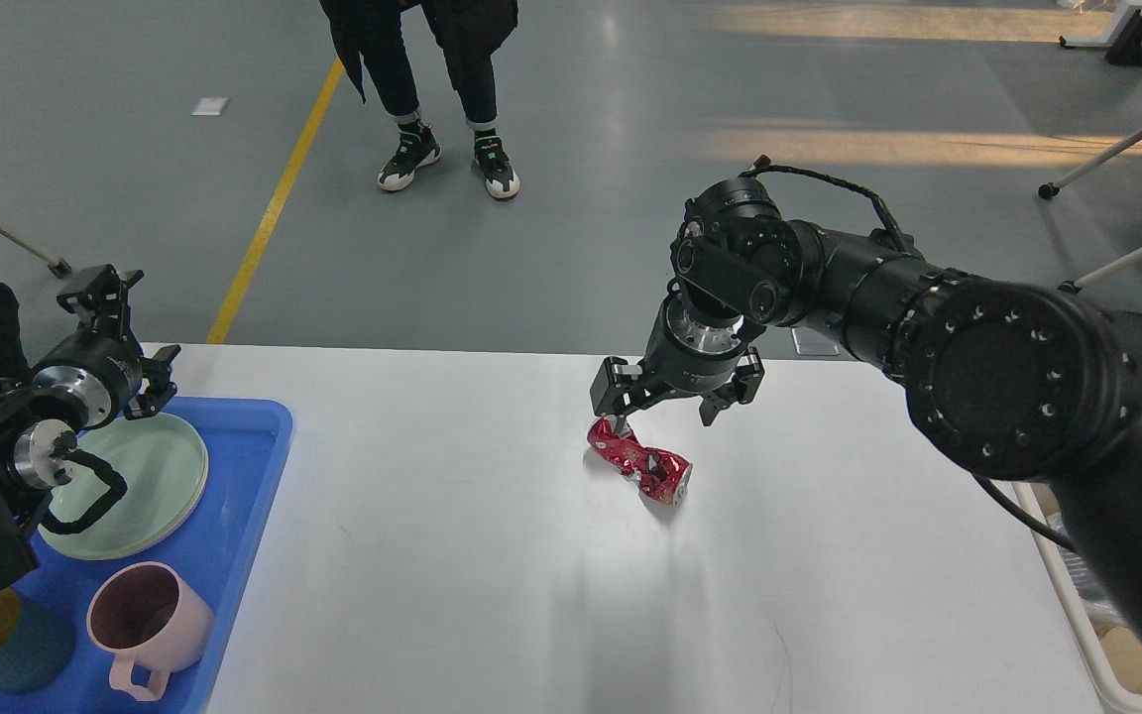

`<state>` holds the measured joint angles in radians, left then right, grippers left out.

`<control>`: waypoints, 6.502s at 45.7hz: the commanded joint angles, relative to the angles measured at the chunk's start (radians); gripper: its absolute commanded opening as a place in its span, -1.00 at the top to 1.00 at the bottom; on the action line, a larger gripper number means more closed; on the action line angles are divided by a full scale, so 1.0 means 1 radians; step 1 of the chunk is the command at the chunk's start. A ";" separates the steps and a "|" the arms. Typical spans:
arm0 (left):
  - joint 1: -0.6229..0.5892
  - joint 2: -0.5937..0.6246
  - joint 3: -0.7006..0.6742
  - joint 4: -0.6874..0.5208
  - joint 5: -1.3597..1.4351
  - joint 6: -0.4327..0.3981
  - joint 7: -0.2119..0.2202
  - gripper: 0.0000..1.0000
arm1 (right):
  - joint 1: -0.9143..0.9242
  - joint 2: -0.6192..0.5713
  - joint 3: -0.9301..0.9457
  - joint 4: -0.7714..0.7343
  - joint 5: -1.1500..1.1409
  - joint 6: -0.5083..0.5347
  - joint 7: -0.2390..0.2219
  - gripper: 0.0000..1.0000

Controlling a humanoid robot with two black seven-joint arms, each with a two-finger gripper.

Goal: Tidy desktop

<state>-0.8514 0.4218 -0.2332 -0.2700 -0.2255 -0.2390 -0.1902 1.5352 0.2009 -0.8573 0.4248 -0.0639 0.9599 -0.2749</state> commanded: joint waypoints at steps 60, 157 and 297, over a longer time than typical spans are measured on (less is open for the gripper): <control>0.000 0.000 0.000 0.000 0.000 0.000 0.000 -0.93 | 0.008 0.006 0.277 0.112 0.004 0.000 -0.003 -1.00; 0.000 0.000 0.000 0.000 0.000 0.000 0.000 -0.93 | -0.290 -0.011 0.365 0.103 -0.363 -0.645 -0.064 -1.00; 0.000 0.000 0.000 0.000 0.000 0.000 0.000 -0.93 | -0.411 -0.017 0.365 0.045 -0.392 -0.673 -0.059 -1.00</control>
<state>-0.8514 0.4218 -0.2332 -0.2700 -0.2255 -0.2390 -0.1902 1.1322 0.1840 -0.4927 0.4645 -0.4560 0.2879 -0.3346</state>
